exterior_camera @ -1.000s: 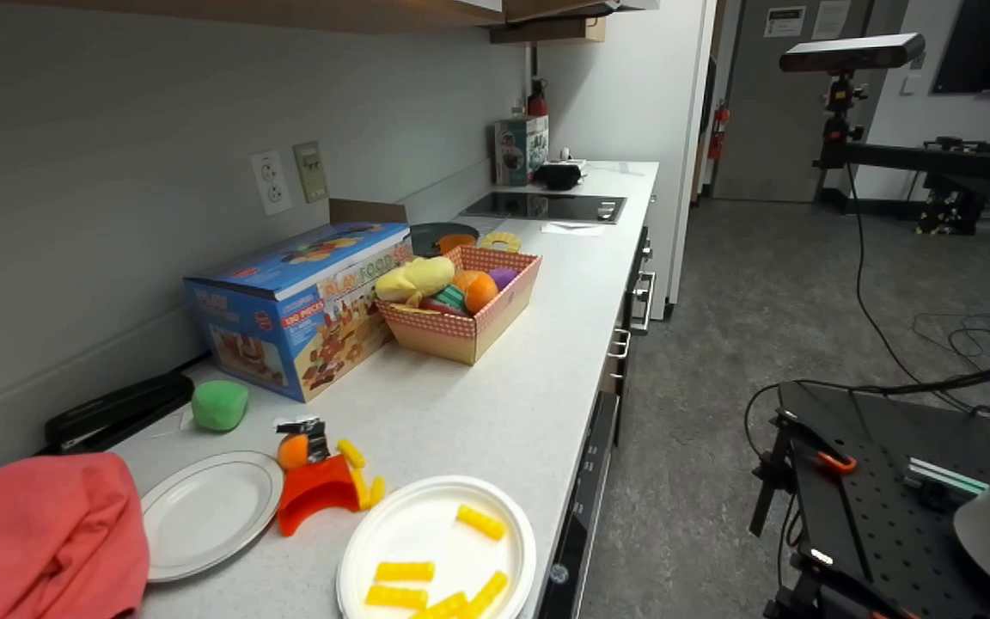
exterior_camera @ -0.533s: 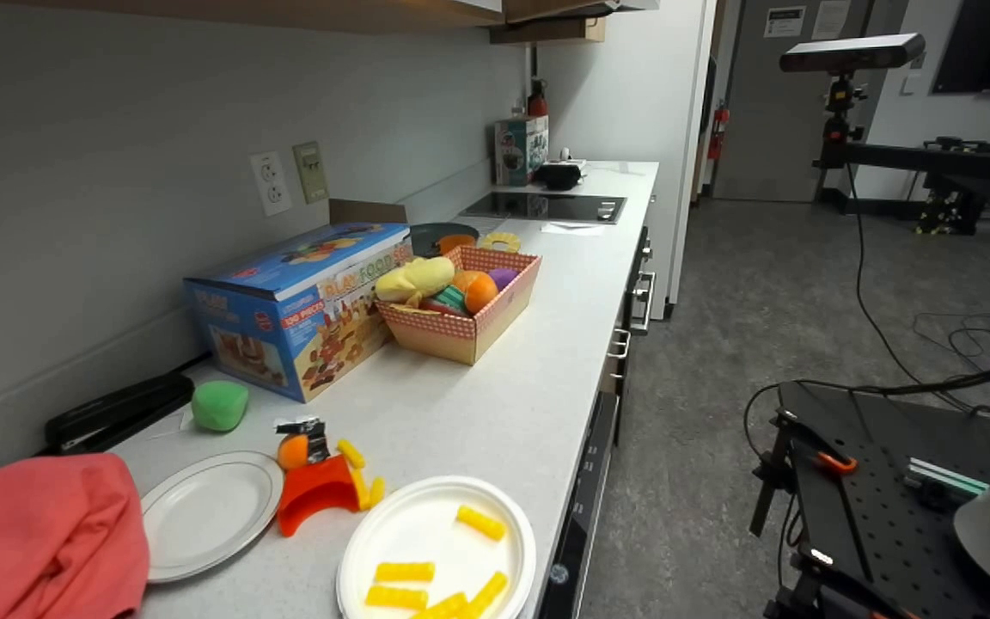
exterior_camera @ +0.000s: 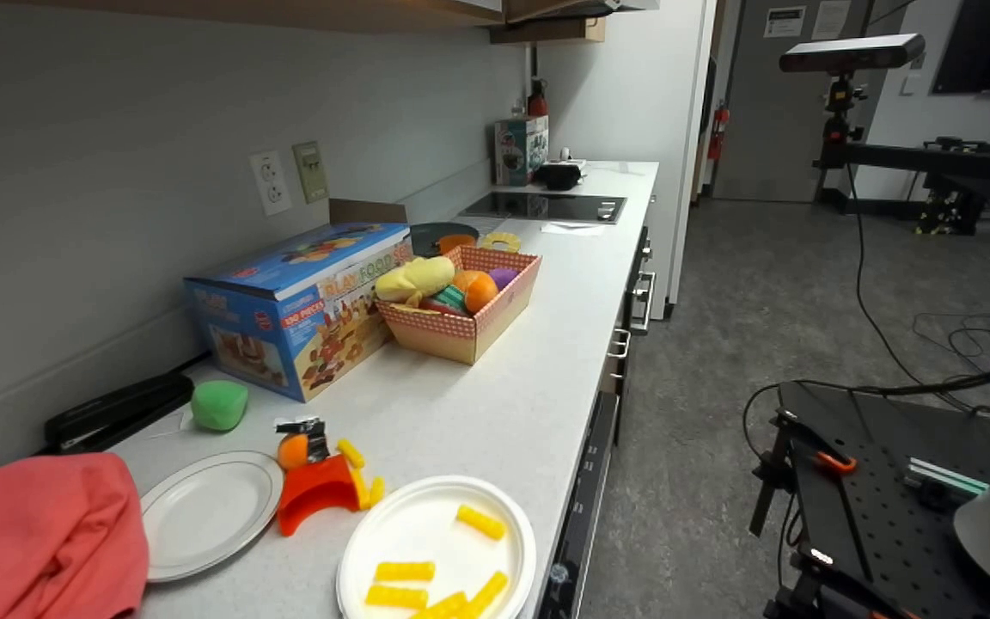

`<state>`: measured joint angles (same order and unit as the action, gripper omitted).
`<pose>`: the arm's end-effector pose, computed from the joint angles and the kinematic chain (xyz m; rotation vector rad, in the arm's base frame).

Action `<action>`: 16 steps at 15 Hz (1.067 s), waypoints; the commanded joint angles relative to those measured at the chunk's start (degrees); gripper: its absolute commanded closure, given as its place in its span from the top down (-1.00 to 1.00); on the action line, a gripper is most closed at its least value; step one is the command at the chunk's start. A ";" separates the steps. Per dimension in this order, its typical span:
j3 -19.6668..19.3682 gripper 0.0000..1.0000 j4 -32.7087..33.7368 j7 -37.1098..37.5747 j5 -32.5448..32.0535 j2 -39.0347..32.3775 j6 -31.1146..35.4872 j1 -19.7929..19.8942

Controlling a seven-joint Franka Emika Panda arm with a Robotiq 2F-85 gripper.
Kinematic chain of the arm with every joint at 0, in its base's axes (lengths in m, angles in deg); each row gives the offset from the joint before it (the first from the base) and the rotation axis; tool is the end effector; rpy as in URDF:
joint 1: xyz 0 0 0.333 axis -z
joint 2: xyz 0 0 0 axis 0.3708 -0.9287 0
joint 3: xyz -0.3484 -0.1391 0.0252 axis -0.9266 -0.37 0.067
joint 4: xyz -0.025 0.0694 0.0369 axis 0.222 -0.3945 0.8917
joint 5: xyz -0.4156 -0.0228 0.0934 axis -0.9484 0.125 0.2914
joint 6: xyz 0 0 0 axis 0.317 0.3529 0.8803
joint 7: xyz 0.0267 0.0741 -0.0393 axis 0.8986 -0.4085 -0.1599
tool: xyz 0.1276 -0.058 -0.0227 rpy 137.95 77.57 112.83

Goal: Close the top cabinet drawer door on the right

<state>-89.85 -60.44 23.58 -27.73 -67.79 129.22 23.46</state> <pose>0.4343 -0.2699 0.8405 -2.8558 -0.0118 -1.1198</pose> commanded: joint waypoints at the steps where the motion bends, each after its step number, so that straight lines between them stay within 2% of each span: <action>1: 2.06 1.00 1.32 -2.64 2.25 -1.96 -1.21 0.08; 11: 5.19 1.00 6.57 -7.56 4.12 -7.96 0.28 0.74; 16: 6.12 1.00 11.25 -9.09 6.72 -12.67 0.54 1.41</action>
<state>-84.69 -54.38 16.75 -24.28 -76.12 129.67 23.45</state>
